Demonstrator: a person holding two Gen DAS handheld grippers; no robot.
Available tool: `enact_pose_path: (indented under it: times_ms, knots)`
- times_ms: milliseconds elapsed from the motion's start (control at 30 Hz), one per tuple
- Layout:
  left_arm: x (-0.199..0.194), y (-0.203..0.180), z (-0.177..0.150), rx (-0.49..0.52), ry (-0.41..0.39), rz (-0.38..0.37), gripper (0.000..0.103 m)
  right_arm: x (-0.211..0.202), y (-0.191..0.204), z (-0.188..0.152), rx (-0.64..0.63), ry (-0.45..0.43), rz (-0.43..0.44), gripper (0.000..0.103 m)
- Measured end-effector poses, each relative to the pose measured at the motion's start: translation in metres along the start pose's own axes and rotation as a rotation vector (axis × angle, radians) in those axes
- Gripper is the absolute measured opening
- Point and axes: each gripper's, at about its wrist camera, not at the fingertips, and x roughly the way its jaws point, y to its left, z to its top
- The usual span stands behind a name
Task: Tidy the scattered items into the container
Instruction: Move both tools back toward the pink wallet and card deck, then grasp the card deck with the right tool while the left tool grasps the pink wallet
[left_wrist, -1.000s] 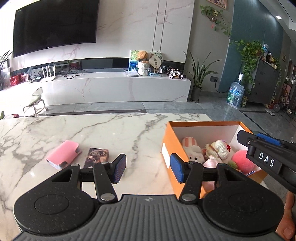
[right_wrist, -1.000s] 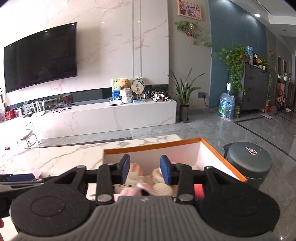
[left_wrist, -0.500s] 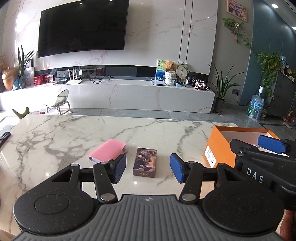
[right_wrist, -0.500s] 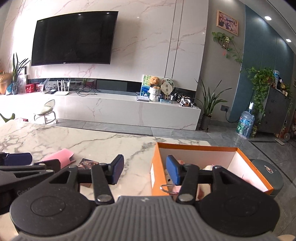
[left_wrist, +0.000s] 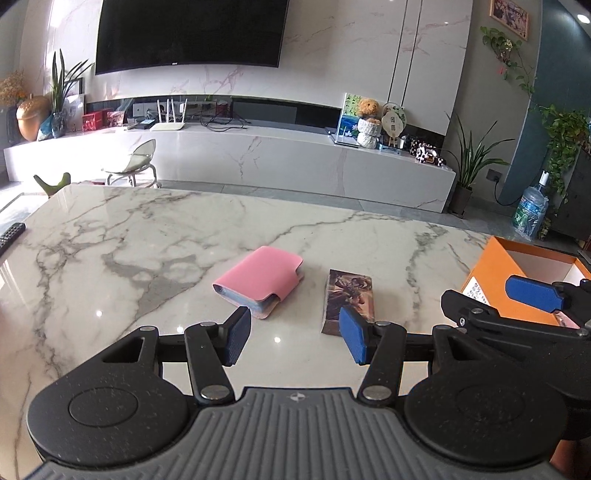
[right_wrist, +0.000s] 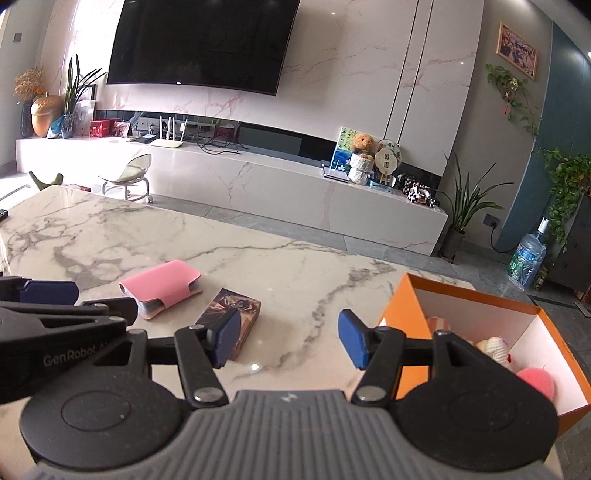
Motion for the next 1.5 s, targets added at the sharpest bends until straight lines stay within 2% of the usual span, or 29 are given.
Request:
enact_pose_path:
  times_ms: [100, 167, 267, 500, 667, 767, 833, 900, 1000, 1200, 1333, 1433, 1500]
  knots:
    - [0.018, 0.007, -0.001, -0.002, 0.03, 0.009, 0.068, 0.022, 0.002, 0.0, 0.015, 0.039, 0.018, 0.064]
    - [0.031, 0.008, 0.0, 0.017, 0.049, 0.014, 0.069, 0.035, 0.001, 0.0, 0.034, 0.062, 0.028, 0.07]
    - [0.051, 0.011, 0.002, 0.045, 0.08, 0.027, 0.075, 0.057, -0.003, 0.0, 0.078, 0.098, 0.051, 0.073]
    - [0.098, 0.027, 0.006, 0.063, 0.141, 0.05, 0.077, 0.105, -0.01, -0.002, 0.166, 0.171, 0.104, 0.075]
    - [0.12, 0.034, 0.01, 0.118, 0.143, 0.057, 0.086, 0.134, -0.002, 0.0, 0.216, 0.212, 0.165, 0.075]
    - [0.133, 0.036, 0.014, 0.143, 0.15, 0.049, 0.087, 0.149, 0.004, 0.004, 0.233, 0.224, 0.19, 0.075]
    - [0.141, 0.041, 0.016, 0.139, 0.152, 0.038, 0.088, 0.158, 0.008, 0.006, 0.239, 0.229, 0.196, 0.076]
    - [0.148, 0.047, 0.017, 0.124, 0.15, 0.018, 0.093, 0.166, 0.009, 0.008, 0.25, 0.237, 0.201, 0.077]
    - [0.155, 0.053, 0.021, 0.117, 0.143, -0.001, 0.095, 0.178, 0.009, 0.009, 0.275, 0.258, 0.209, 0.078]
    - [0.164, 0.061, 0.024, 0.134, 0.138, 0.009, 0.095, 0.196, 0.014, 0.005, 0.306, 0.311, 0.238, 0.078]
    - [0.167, 0.054, 0.027, 0.22, 0.116, 0.035, 0.095, 0.199, 0.019, 0.005, 0.282, 0.307, 0.232, 0.078]
    - [0.165, 0.044, 0.029, 0.339, 0.097, 0.058, 0.095, 0.2, 0.024, 0.005, 0.247, 0.301, 0.227, 0.07]
    - [0.167, 0.041, 0.031, 0.397, 0.095, 0.053, 0.095, 0.199, 0.024, 0.006, 0.227, 0.3, 0.231, 0.069]
